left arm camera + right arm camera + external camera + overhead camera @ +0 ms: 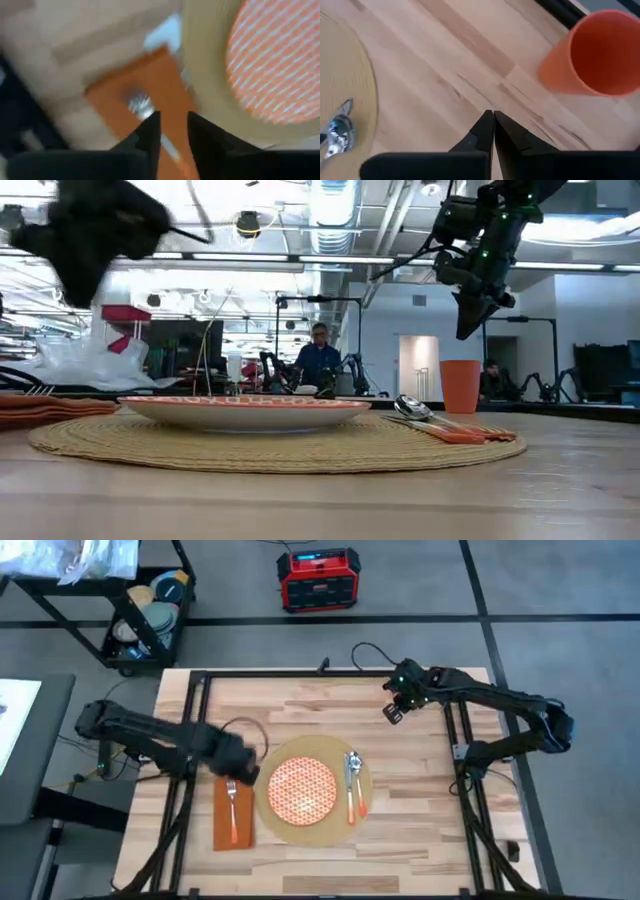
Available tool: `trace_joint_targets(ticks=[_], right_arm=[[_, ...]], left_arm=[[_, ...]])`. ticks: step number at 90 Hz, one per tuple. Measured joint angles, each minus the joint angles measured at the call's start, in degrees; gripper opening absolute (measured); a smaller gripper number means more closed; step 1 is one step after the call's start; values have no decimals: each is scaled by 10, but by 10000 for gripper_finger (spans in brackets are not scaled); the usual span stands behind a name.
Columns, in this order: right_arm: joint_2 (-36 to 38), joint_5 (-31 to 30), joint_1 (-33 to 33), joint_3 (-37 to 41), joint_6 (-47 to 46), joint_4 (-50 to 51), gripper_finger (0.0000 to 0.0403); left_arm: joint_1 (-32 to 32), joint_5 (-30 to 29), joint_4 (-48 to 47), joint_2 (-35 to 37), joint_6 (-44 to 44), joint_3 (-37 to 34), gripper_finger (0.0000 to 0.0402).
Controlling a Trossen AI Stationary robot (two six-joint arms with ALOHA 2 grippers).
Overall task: Set table place
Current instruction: Adjust the orange table napkin
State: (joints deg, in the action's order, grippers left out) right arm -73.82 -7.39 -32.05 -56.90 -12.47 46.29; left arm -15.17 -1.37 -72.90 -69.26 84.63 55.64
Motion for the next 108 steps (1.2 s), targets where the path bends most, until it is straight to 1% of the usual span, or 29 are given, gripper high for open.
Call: trace_joint_targets(ticks=[5, 11, 19, 31, 44, 54, 63, 71, 79, 93, 108], right_arm=[[0, 0, 1, 0, 11, 0, 0], [0, 0, 1, 0, 23, 0, 0], [0, 0, 1, 0, 26, -2, 0], [0, 0, 0, 0, 32, -1, 0], [0, 0, 4, 0, 39, 0, 0], [0, 0, 4, 0, 40, 0, 0], [0, 0, 4, 0, 40, 0, 0], [0, 0, 4, 0, 40, 0, 0], [0, 0, 5, 0, 40, 1, 0], [0, 6, 10, 0, 40, 7, 0], [0, 9, 10, 0, 39, 14, 0]], left_arm=[[-43, -1, 9, -11, 41, -3, 9], [-86, -3, 6, -28, 82, -5, 9], [-125, -4, 4, -50, 122, -5, 3], [-176, -4, 4, -89, 150, -5, 1], [-212, -2, 42, -133, 169, -5, 0], [-223, -5, 68, -160, 170, -5, 0], [-231, -11, 67, -175, 171, -13, 0], [-242, -9, 113, -173, 185, -51, 0], [-251, 9, 170, -150, 188, -94, 0], [-254, 11, 179, -106, 212, -135, 0], [-254, 14, 231, -70, 212, -181, 0]])
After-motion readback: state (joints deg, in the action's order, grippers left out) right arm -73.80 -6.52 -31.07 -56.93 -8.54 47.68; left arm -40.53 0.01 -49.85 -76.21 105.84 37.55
